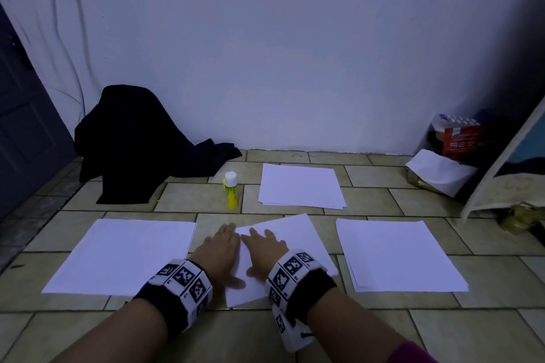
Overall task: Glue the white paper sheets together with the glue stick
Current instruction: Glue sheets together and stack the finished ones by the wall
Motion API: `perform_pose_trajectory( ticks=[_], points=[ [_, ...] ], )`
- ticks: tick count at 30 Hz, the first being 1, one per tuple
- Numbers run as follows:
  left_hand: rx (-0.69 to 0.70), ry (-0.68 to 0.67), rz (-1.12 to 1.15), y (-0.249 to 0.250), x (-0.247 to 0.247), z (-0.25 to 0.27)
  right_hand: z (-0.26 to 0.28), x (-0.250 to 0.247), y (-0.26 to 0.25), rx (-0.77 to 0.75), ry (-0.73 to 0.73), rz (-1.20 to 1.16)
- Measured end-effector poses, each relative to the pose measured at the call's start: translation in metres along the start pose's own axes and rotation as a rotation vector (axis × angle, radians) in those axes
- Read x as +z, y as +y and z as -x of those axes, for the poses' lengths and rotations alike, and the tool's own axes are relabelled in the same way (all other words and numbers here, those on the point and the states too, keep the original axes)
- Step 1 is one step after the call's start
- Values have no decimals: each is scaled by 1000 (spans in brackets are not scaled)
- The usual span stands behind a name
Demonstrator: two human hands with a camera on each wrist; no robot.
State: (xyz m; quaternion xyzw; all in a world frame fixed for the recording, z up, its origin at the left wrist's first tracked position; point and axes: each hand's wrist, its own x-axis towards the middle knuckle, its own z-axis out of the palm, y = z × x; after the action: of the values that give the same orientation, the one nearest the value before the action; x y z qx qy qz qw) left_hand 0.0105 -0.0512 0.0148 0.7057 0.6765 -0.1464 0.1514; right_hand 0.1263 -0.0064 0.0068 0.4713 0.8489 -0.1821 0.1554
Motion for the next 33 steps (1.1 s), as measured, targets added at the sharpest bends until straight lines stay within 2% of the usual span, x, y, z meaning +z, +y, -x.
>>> perform_pose_trajectory(
  ticks=[2,5,13,16,21,23,26,29,33],
  points=[
    [-5,-101,24,-4,7,-5,-3,-1,1,-67,-39,26],
    [-7,-139,95,-8,12,-7,-4,-4,14,-100,-86,24],
    [12,-138,76,-11,15,-6,-4,-18,85,94,-75,1],
    [18,-128,45,-11,13,-3,-4,-21,95,131,-71,9],
    [-4,-102,-60,-8,-1,5,-1,-20,85,243,60,-15],
    [-9,-23,-88,-2,-13,6,4,-21,76,272,114,40],
    [61,134,-50,8,-16,5,8,-20,63,246,72,79],
    [162,114,56,18,-5,1,7,-14,47,229,73,36],
    [203,149,-30,26,-3,1,4,0,30,276,123,-59]
  ],
)
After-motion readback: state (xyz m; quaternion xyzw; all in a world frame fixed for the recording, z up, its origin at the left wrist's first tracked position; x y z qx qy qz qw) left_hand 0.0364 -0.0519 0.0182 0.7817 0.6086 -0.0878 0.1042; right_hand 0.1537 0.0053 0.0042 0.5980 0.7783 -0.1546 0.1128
